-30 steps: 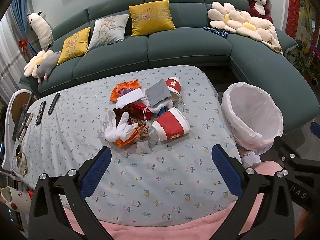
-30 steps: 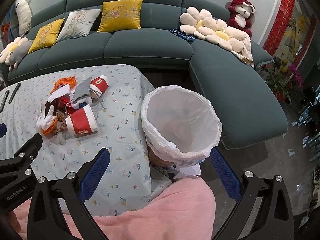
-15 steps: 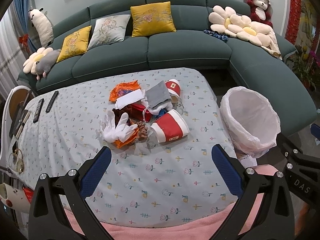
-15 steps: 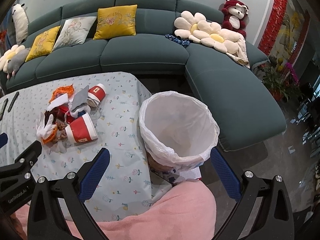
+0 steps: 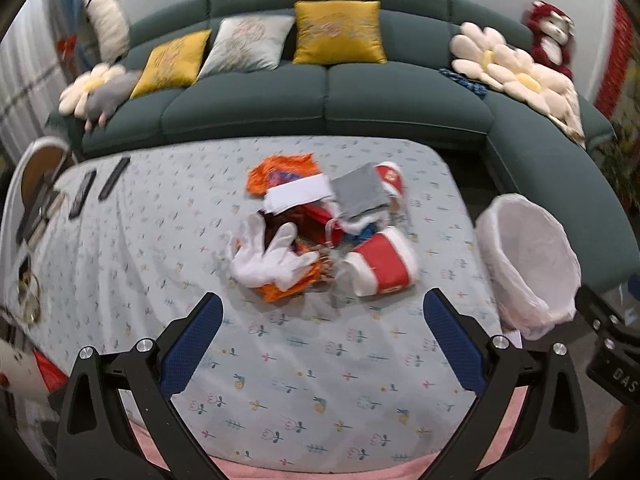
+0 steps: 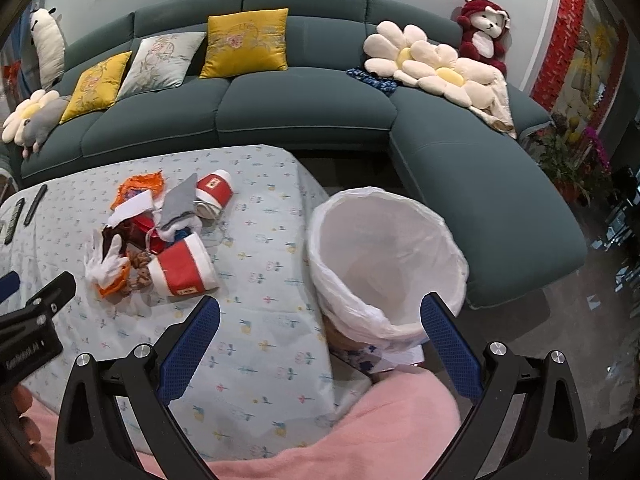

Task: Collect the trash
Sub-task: 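Grasp the white glove with the left tool while the right tool grasps the red-white paper cup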

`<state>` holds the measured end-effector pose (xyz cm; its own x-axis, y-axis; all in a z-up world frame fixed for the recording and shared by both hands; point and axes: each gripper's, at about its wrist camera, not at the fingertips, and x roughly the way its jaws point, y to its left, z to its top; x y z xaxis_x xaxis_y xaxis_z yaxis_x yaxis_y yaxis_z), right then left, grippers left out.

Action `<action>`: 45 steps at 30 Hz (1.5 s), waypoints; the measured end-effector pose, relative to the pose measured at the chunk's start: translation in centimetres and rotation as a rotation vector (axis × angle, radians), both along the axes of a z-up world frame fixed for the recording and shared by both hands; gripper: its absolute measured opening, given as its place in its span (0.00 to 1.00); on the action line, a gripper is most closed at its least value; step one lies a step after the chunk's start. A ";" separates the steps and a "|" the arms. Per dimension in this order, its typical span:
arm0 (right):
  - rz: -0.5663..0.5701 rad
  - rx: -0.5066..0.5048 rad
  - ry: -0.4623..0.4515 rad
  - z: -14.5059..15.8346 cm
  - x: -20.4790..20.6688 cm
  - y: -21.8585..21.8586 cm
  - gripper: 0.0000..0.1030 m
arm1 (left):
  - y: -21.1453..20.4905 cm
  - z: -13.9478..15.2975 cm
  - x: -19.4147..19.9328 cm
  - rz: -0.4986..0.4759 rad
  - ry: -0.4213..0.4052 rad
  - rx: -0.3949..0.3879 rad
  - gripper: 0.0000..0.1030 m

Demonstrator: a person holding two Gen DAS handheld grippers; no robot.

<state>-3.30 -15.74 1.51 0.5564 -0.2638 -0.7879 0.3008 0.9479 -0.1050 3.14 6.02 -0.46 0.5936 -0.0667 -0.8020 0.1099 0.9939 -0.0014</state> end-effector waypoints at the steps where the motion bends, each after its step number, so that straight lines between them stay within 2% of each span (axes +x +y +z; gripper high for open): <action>1: 0.007 0.007 0.000 -0.2 0.4 0.3 0.93 | 0.8 -0.3 0.5 0.016 0.008 -0.014 0.93; 6: 0.044 0.015 0.010 -1.2 2.4 2.2 0.93 | 4.3 -1.6 2.5 0.087 0.010 0.006 0.93; 10: 0.080 0.015 0.013 -2.3 4.0 4.2 0.93 | 6.6 -2.7 4.0 0.129 0.034 -0.007 0.93; 23: 0.167 0.058 0.078 -7.6 9.5 10.2 0.93 | 7.4 -8.9 9.5 0.060 0.163 -0.051 0.93; 31: 0.159 0.087 0.137 -11.0 11.9 11.2 0.91 | 8.2 -12.2 11.7 0.069 0.266 -0.163 0.64; 35: 0.152 0.112 0.166 -12.6 12.8 11.4 0.87 | 8.0 -12.9 11.7 0.058 0.284 -0.184 0.43; 36: 0.149 0.115 0.169 -12.9 13.0 11.5 0.84 | 8.0 -13.1 11.7 0.060 0.287 -0.194 0.35; 40: 0.152 0.109 0.185 -14.0 13.5 11.8 0.76 | 8.2 -13.2 11.6 0.068 0.289 -0.223 0.20; 41: 0.151 0.112 0.190 -14.2 13.6 11.8 0.72 | 8.2 -13.1 11.5 0.066 0.286 -0.224 0.13; 45: 0.144 0.135 0.210 -15.1 13.8 11.7 0.64 | 8.5 -12.5 11.1 0.073 0.273 -0.235 0.07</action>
